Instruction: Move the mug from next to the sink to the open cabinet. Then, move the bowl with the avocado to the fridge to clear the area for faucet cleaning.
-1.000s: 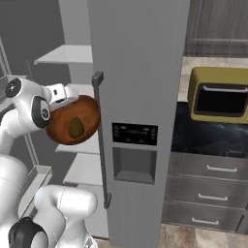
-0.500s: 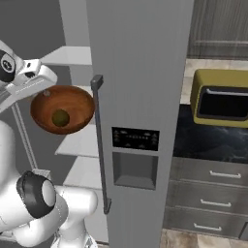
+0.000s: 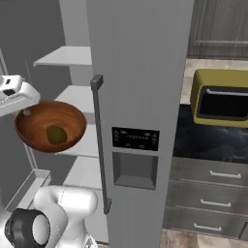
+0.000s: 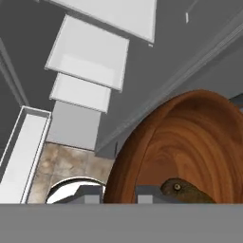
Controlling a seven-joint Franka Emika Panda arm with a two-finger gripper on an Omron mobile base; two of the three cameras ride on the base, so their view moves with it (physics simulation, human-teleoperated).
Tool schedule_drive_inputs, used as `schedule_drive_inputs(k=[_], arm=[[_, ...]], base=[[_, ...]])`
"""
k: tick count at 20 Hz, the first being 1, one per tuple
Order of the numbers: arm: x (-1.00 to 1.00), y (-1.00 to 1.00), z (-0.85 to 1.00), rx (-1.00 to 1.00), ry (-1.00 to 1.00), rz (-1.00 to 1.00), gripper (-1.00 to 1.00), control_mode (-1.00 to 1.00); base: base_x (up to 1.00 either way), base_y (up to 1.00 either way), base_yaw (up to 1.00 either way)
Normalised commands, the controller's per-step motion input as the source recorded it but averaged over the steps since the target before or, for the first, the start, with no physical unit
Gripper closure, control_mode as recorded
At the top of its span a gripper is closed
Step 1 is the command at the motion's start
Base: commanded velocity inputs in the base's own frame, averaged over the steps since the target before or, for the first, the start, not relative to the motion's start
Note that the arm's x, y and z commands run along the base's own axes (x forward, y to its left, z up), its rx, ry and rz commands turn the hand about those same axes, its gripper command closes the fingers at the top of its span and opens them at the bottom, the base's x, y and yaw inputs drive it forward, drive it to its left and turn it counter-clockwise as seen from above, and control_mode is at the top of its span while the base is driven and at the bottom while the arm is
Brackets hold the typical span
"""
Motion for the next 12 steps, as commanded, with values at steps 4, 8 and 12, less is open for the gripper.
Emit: schedule_drive_inputs(k=[4, 8, 12], arm=[[-0.80, -0.05, 0.03, -0.02, -0.23, 0.48, 1.00, -1.00], [-0.43, 0.00, -0.15, -0.01, -0.18, 0.73, 1.00, -1.00], [-0.23, 0.06, -0.06, -0.08, -0.16, 0.78, 1.00, -1.00]], base=[[0.00, 0.00, 0.00], [0.00, 0.00, 0.00], [0.00, 0.00, 0.00]])
